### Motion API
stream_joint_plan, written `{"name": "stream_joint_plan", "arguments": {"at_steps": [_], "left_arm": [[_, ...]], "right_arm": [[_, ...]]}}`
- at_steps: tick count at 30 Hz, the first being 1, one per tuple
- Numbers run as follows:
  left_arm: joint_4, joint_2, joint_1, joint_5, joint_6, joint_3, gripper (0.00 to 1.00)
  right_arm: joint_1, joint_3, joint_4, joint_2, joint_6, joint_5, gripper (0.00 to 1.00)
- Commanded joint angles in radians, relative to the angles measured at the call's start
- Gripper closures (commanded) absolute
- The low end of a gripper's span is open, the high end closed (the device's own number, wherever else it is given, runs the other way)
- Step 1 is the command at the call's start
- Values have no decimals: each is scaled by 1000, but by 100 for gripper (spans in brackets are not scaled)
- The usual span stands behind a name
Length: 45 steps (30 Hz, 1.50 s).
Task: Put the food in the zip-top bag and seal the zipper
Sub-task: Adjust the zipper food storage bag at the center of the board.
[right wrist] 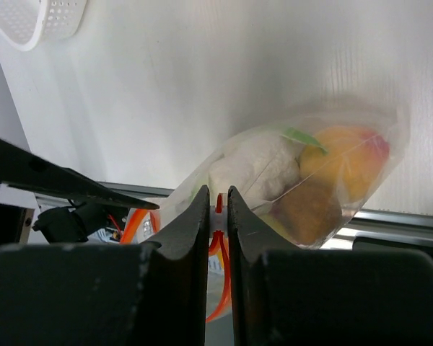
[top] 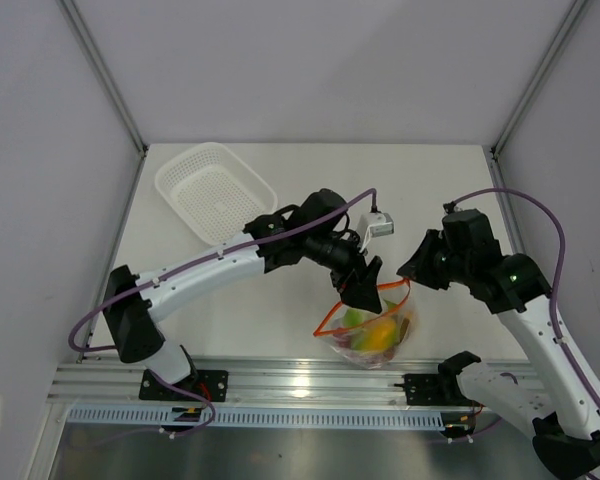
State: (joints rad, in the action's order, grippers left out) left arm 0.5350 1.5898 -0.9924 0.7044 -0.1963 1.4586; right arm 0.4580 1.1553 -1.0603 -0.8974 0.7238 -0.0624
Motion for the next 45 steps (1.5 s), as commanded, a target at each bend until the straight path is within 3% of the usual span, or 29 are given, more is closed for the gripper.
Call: {"name": "stream_joint_plan", "arguments": {"at_steps": [1,7,11,12,15,28,40,43,45], "left_arm": [[-32,-12,-28,-34,31,100,4],[-3,42,-64,-54,75,172,1],[14,52,-109,-241,90,190,0],[-15,38,-120,-347,90,177,1],[-100,16,-153,-448,98,129,0],[-190,76,-164,-431,158,66,0],[-244,64,-199,-350,63,-15,1],[-211,82,-204,-391,44,3,3],[-176,102,-203,-401,35,20,10]], "right_arm": [[-2,66,-15,3,34,38,100],[-1,84,-30,6,58,52,100],[-2,83,-32,17,68,58,100],[-2,77,-30,18,72,58,100],[-2,67,-18,22,81,46,100],[-2,52,-17,45,85,42,100],[-2,43,0,32,94,59,100],[-2,43,3,35,101,59,100],[-2,52,0,40,104,62,100]]}}
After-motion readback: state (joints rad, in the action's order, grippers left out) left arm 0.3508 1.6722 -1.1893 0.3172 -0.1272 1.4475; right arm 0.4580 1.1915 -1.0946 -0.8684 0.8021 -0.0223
